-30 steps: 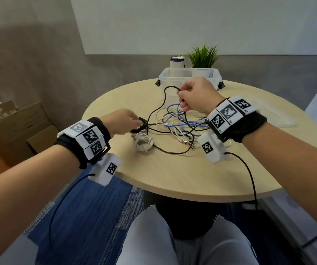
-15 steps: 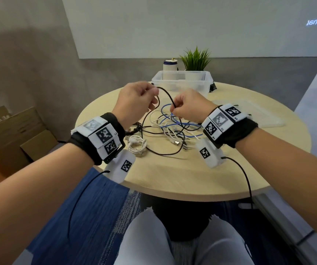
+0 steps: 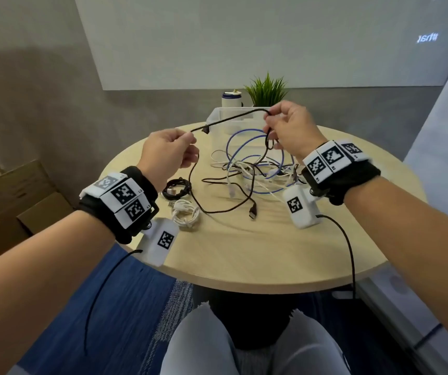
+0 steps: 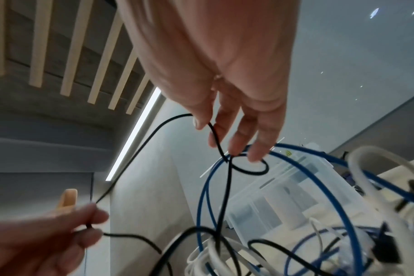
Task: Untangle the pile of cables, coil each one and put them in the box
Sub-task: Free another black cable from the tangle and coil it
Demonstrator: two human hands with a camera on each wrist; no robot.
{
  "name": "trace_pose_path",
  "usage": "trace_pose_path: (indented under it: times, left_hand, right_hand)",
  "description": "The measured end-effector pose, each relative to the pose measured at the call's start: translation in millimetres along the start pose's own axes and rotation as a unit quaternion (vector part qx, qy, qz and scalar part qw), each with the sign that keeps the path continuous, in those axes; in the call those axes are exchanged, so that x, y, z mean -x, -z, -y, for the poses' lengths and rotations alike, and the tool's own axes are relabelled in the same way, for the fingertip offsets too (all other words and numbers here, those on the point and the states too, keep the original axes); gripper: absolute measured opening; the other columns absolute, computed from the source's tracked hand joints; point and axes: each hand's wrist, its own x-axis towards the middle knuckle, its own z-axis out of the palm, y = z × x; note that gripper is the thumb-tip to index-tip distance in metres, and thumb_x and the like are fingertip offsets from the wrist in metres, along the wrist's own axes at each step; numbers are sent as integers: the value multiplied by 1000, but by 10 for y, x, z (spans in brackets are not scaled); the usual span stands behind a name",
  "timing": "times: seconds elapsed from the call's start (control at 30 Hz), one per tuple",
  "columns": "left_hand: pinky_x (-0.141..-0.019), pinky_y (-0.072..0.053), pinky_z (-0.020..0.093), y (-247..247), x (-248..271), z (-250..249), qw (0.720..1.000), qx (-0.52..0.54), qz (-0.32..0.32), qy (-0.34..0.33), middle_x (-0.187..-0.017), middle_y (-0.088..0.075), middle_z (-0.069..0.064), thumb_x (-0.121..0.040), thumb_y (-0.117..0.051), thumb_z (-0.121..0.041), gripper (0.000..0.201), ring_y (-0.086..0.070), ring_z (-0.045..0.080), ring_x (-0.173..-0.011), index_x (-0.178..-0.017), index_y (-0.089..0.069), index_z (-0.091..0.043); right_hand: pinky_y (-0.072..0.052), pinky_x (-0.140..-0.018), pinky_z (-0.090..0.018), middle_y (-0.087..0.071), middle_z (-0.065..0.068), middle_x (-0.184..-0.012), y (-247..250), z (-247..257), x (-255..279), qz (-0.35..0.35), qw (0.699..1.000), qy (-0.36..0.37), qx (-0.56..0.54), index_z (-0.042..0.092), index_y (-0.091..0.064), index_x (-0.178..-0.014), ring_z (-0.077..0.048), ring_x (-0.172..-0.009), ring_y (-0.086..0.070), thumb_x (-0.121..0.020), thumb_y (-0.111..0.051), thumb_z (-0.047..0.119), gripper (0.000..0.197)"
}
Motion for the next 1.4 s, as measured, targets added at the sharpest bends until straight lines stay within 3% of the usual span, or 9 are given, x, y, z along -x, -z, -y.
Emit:
trace_pose_path:
  times: [0.17,0.37,0.43,0.5,0.6,0.8,1.1,1.27,1.4]
  left_hand:
    - [-52,-41,20,-77,44,24,962,-256,86,27,-80,-66,3,-95,-54,-26,23,-50,12,-58,-99,-70,-11]
    - [-88,-33,23,-266,62,-150,913,-369,38,-167,-123,-54,7,-91,-58,-38,45,-52,20,-103,-133,-54,-21]
    - [-86,-33,16,-362,74,-198,912,-351,60,-202,-119,-59,0,-90,-59,-39,43,-53,11,-94,-129,-57,-21]
    - [-70,-35,7,-452,75,-201,917,-330,99,-201,-97,-67,-4,-93,-57,-33,29,-51,4,-73,-115,-67,-18]
    - [-52,-37,11,-484,16,-140,939,-285,111,-159,-71,-59,-9,-96,-50,-26,22,-48,3,-58,-94,-70,-15]
    - [-57,-42,22,-491,35,-124,942,-272,155,-123,-64,-55,-4,-92,-58,-32,17,-46,9,-55,-87,-69,-19]
    - [-66,-46,29,-405,-5,-52,912,-298,270,-84,-73,-58,-2,-94,-53,-18,18,-51,14,-69,-79,-63,-22]
    - [-61,-48,22,-436,-50,-46,978,-86,183,-54,-74,-59,2,-101,-38,-11,24,-54,12,-63,-80,-50,-16]
    - [-61,-48,26,-469,-75,-73,990,24,139,-23,-75,-62,6,-103,-31,-16,23,-57,15,-61,-83,-42,-18]
  right_hand:
    - [-45,-52,-19,-56,0,-69,0,0,10,16,1000,20,-11,16,-65,-94,-6,-59,-50,-94,-57,14,8]
    - [-45,-64,-20,-64,5,-70,-60,-32,95,68,994,33,75,19,-71,-90,-5,-64,-57,-86,-69,16,6]
    - [-46,-67,-18,-66,8,-70,-57,-8,148,84,992,50,83,20,-73,-87,-2,-65,-59,-82,-73,18,5]
    - [-49,-72,-21,-69,6,-73,-40,-7,187,113,988,57,86,19,-74,-84,-5,-69,-61,-78,-76,19,6]
    - [-53,-87,-27,-72,2,-87,30,-87,194,163,976,33,137,16,-73,-93,-10,-84,-67,-76,-78,15,18]
    - [-39,-106,-29,-59,2,-130,116,-281,185,226,946,4,233,18,-59,-125,-12,-123,-51,-82,-74,19,45]
    - [-43,-97,-33,-45,-5,-140,264,-300,68,149,973,-21,174,26,-43,-137,-18,-119,-50,-81,-73,33,64]
    - [-40,-97,-29,-51,-3,-135,256,-278,58,171,967,-25,187,25,-51,-132,-15,-118,-51,-90,-62,30,43]
    - [-37,-98,-25,-61,1,-122,219,-199,103,251,957,-28,141,20,-66,-114,-12,-116,-53,-89,-58,14,27]
